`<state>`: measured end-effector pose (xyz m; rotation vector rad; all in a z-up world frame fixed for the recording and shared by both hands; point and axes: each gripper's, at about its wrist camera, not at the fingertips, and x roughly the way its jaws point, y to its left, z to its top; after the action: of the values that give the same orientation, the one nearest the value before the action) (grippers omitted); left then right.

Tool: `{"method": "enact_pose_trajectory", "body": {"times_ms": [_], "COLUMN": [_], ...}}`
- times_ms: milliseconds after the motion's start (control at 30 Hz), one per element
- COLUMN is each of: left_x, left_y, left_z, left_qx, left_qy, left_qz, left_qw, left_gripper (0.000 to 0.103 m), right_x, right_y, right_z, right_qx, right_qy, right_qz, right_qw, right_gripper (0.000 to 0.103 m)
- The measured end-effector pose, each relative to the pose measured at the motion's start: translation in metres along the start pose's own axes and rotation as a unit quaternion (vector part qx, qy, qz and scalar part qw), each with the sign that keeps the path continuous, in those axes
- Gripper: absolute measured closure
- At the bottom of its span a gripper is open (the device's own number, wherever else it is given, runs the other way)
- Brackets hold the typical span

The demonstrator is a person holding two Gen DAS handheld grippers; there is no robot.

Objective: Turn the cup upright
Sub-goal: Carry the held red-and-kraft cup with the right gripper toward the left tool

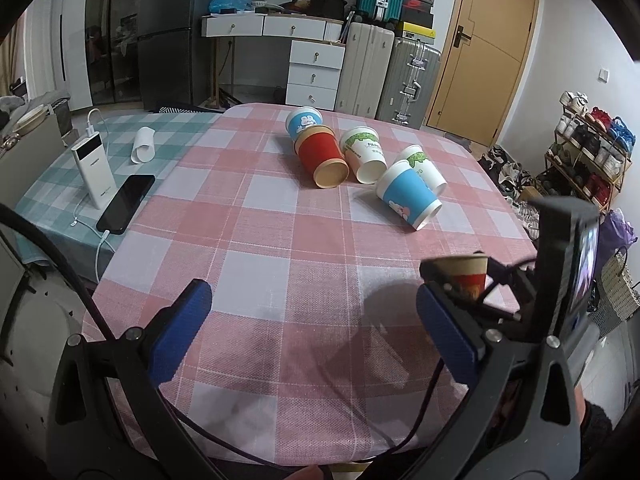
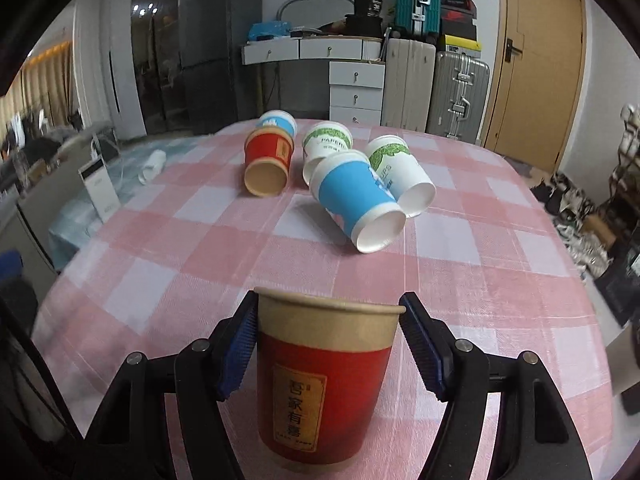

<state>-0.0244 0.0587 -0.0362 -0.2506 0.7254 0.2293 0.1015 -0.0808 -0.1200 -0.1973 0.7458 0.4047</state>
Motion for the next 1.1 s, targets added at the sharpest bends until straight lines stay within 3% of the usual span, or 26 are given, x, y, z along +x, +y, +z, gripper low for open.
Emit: {"method": "enact_pose_trajectory", "body": {"times_ms": [200,433,633,833,1100], "left_x": [-0.003,-0.005,-0.007,-0.008,-0.007], "left_y": [0.000,-0.002,0.002,0.009,0.009], "left_z": [-0.002,-0.003,-0.004,-0.004,-0.004], "left_qx": [0.001,0.001,-0.005,-0.015,-0.014], "left_qy": [-0.001,-0.005,-0.005,-0.005,-0.007], "left_qz": [0.000,0.002,0.009,0.015,0.012], "left_qw": [1.0000,1.0000,0.9999,0.9998,0.9998], "left_gripper": [0.001,0.001,0.001,0.001,0.001], "right_x": [-0.017,-0.025,0.009,0.022,0.013], "right_y": [-0.003,-0.008,-0.015,-0.019,-0.001], "right_z": [-0.016,-0.005,0.014,0.022,0.006], "right_qx": [0.011,0.013,0.055,0.072,0.019], "right_qy": [-0.031,-0.076,-0.023,-0.030,-0.039], "right_qz": [0.006,0.021,0.051,0.037,0.001], "right_qw": [0.999,0.997,0.997,0.996,0.999], "right_gripper": [0.032,0.032,0.032,0.032,0.032]}}
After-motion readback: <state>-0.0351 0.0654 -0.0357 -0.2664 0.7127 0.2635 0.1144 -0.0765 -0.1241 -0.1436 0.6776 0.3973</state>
